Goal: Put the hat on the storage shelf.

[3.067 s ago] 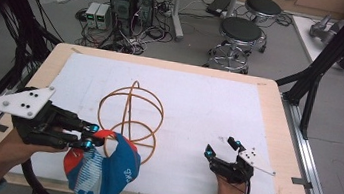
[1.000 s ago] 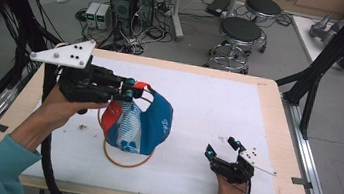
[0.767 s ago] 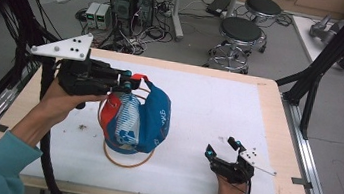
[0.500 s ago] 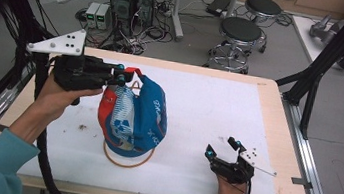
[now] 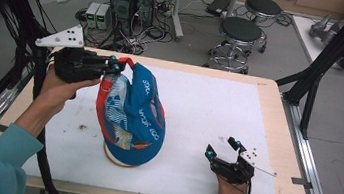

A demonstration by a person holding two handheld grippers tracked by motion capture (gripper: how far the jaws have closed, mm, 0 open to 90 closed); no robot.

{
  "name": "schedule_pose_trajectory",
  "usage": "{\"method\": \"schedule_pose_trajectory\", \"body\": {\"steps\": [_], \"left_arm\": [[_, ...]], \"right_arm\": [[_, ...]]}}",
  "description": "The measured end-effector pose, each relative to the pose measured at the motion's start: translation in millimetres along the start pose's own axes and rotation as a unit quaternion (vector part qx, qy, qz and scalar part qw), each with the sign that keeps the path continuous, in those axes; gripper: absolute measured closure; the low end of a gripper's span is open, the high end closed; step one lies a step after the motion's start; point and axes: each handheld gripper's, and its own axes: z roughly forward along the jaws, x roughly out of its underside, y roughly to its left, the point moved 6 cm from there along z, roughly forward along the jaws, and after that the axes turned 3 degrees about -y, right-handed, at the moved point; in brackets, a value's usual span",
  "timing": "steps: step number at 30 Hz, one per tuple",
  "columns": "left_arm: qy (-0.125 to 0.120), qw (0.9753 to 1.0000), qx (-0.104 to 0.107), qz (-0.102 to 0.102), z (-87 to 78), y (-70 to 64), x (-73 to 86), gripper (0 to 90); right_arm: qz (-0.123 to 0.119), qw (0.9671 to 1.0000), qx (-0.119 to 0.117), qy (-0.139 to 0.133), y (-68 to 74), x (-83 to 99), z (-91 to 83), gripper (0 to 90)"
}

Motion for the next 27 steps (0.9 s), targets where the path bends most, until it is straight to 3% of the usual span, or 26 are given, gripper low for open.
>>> {"method": "schedule_pose_trajectory", "body": {"steps": [6,11,12,14,22,27], "left_arm": [[0.022,0.9991,-0.033,-0.013,1.1,14.7,19.2,88.1],[0.041,0.9981,-0.041,-0.022,6.1,20.1,34.5,88.0],[0.04,0.9977,-0.042,-0.035,7.7,23.3,42.3,87.9],[0.039,0.9975,-0.043,-0.041,8.2,25.4,48.2,87.9],[0.054,0.9968,-0.04,-0.043,4.6,28.0,55.6,87.5],[0.073,0.9943,-0.048,-0.06,4.3,33.2,76.0,86.9]], "right_arm": [[0.0,1.0,0.0,0.0,0.2,0.0,0.0,9.3],[-0.001,1.0,0.0,0.0,0.0,0.1,0.0,9.3],[-0.002,1.0,0.0,0.001,0.0,0.1,0.1,9.2],[-0.002,1.0,0.0,0.002,0.3,0.3,-0.1,9.2],[-0.002,1.0,0.0,0.002,0.3,0.2,0.1,9.2],[-0.005,1.0,0.0,0.001,0.6,0.1,0.0,9.2]]}}
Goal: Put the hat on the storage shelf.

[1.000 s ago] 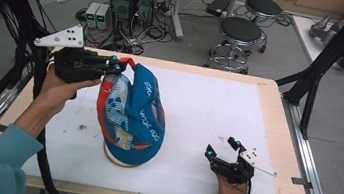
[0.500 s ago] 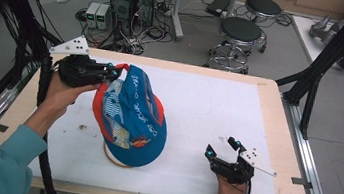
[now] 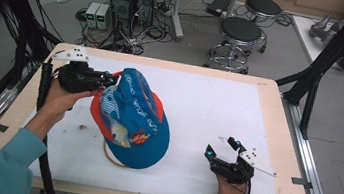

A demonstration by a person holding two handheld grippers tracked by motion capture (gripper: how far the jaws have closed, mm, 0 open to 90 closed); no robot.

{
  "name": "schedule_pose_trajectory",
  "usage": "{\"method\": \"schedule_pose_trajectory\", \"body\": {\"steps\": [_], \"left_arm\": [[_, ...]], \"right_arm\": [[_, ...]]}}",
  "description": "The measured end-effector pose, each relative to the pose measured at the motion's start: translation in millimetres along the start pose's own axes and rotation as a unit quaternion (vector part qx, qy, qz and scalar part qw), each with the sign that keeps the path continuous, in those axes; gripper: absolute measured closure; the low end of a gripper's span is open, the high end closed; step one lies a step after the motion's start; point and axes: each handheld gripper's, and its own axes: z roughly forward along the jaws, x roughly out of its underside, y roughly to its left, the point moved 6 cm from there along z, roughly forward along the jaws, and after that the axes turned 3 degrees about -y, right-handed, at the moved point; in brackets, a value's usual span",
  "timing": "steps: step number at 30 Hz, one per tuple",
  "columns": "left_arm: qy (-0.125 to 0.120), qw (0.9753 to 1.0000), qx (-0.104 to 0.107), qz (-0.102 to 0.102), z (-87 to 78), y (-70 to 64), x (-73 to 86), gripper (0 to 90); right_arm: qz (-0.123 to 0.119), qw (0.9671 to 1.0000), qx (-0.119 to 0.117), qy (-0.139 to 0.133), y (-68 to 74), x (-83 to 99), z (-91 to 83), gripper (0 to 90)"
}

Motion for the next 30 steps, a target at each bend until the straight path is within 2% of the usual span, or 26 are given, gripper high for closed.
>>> {"method": "schedule_pose_trajectory", "body": {"steps": [3,5,11,15,20,23,26,28,30], "left_arm": [[0.005,1.0,0.002,-0.003,1.4,1.0,6.8,87.0],[0.001,0.9999,0.007,-0.013,2.0,1.5,13.1,87.0],[-0.009,0.9995,0.021,-0.022,-2.7,1.8,14.3,87.1],[0.003,0.9993,0.031,-0.02,-6.5,-0.1,18.8,86.7],[0.002,0.9994,0.027,-0.023,-8.6,1.3,22.0,85.9],[-0.006,0.9999,0.004,-0.011,-12.5,4.8,21.8,85.8],[-0.008,0.9999,-0.006,-0.011,-12.6,6.1,21.5,85.8],[0.008,0.9999,-0.009,-0.004,-6.8,3.2,24.6,85.8],[0.007,0.9999,-0.01,-0.006,-5.8,3.4,25.3,85.9]], "right_arm": [[0.002,1.0,-0.001,0.0,-0.2,0.0,-0.1,9.3],[0.002,1.0,-0.001,0.0,-0.2,0.1,-0.2,9.2],[0.0,1.0,0.0,-0.001,-0.3,0.0,-0.2,9.3],[0.001,1.0,0.0,-0.001,0.1,-0.1,-0.2,9.2],[-0.003,1.0,0.001,-0.003,0.3,-0.1,-0.6,9.2],[-0.003,1.0,0.0,-0.006,0.0,-0.2,-0.9,9.2],[-0.002,1.0,0.0,-0.006,0.0,-0.2,-0.9,9.2],[-0.001,1.0,0.0,-0.006,0.2,-0.3,-0.9,9.2],[0.0,1.0,0.0,-0.005,0.3,-0.2,-1.2,9.2]]}}
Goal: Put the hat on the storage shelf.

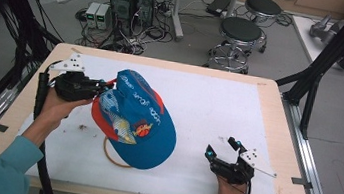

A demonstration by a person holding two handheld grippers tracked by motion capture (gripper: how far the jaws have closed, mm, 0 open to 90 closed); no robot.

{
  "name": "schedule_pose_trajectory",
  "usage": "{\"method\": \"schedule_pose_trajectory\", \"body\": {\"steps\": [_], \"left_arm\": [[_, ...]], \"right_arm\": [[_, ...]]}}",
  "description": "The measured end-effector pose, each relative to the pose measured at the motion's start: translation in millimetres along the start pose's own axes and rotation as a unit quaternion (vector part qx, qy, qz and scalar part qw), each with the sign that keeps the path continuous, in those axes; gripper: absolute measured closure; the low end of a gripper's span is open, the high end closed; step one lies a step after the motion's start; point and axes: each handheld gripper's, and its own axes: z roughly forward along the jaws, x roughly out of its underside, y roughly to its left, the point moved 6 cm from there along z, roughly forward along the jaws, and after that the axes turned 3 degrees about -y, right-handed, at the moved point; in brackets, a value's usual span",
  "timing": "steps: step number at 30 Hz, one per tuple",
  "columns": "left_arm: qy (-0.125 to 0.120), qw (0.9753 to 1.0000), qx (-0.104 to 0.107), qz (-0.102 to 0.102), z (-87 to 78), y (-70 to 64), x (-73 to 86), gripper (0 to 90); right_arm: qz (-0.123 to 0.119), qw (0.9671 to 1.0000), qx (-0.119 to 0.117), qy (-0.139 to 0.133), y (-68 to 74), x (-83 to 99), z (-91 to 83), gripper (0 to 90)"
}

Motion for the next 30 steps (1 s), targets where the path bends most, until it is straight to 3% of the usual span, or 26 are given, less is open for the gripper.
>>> {"method": "schedule_pose_trajectory", "body": {"steps": [6,14,27,30], "left_arm": [[0.006,0.9999,-0.007,-0.014,2.8,4.1,11.5,85.6],[0.008,0.9996,0.006,-0.028,1.6,4.6,17.1,80.4],[0.002,0.9982,-0.024,-0.056,-4.5,14.0,19.7,42.8],[-0.023,0.997,-0.029,-0.068,-9.4,18.5,20.3,34.6]], "right_arm": [[-0.002,1.0,0.0,-0.002,-0.1,-0.1,0.0,9.2],[-0.003,1.0,0.0,-0.002,-0.1,-0.2,0.3,9.2],[-0.003,1.0,0.0,0.0,-0.3,-0.1,0.4,9.2],[-0.003,1.0,0.0,0.0,-0.3,-0.1,0.4,9.3]]}}
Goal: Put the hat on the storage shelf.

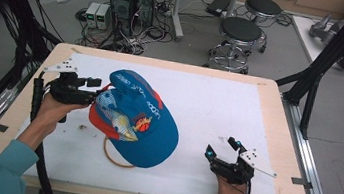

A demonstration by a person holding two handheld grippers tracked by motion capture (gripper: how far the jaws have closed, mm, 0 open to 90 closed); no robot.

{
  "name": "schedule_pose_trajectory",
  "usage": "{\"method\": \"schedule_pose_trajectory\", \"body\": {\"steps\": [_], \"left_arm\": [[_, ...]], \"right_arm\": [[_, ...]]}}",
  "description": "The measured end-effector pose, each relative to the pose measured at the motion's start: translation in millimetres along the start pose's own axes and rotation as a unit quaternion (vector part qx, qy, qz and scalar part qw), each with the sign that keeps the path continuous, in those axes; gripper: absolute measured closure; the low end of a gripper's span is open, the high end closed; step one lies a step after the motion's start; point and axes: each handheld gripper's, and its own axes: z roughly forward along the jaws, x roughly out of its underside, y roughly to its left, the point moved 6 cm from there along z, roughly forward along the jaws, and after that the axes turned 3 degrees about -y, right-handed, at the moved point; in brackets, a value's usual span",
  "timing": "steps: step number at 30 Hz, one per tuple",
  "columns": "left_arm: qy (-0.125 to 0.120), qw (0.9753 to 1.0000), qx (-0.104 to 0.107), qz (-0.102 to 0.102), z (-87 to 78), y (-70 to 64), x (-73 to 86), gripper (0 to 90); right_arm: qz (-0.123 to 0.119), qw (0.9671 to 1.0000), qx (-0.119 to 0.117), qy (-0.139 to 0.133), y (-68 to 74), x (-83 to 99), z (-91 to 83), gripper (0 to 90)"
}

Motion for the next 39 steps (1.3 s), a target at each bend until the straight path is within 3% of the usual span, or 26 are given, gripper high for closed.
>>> {"method": "schedule_pose_trajectory", "body": {"steps": [1,6,10,19,23,25,28,29,34,39], "left_arm": [[-0.005,1.0,0.003,-0.001,-1.6,0.7,-0.4,30.5],[-0.021,0.9998,0.004,0.001,-6.0,1.6,-2.4,26.5],[-0.054,0.9983,0.023,-0.007,-14.6,5.2,-6.2,19.9],[-0.063,0.9979,0.012,0.01,-28.7,13.8,-3.6,16.0],[-0.066,0.9973,0.013,0.028,-36.1,16.2,0.1,15.0],[-0.051,0.9972,0.007,0.053,-40.9,16.1,5.6,15.0],[-0.051,0.9966,0.007,0.065,-44.1,14.6,9.9,15.0],[-0.05,0.9957,0.002,0.077,-47.1,14.4,15.8,15.0],[-0.06,0.9942,-0.01,0.089,-54.8,16.8,36.2,15.0],[-0.085,0.9909,-0.031,0.1,-61.1,18.8,61.0,15.0]], "right_arm": [[0.001,1.0,-0.001,0.001,0.2,0.1,0.1,9.2],[0.002,1.0,0.0,0.002,-0.5,0.0,0.8,9.2],[0.004,1.0,0.001,0.005,-0.1,0.2,0.7,9.3],[0.006,0.9999,0.002,0.009,0.4,0.6,1.1,9.2],[0.007,0.9999,0.001,0.009,0.3,0.7,1.0,9.2],[0.0,1.0,0.003,0.004,0.8,0.4,0.7,9.3],[0.002,1.0,0.002,0.005,0.6,0.3,1.3,9.2],[0.002,1.0,0.001,0.006,0.6,0.5,1.1,9.2],[-0.006,1.0,0.004,0.003,1.3,0.3,0.7,9.2],[0.006,0.9999,0.0,0.01,-0.2,0.6,1.8,9.2]]}}
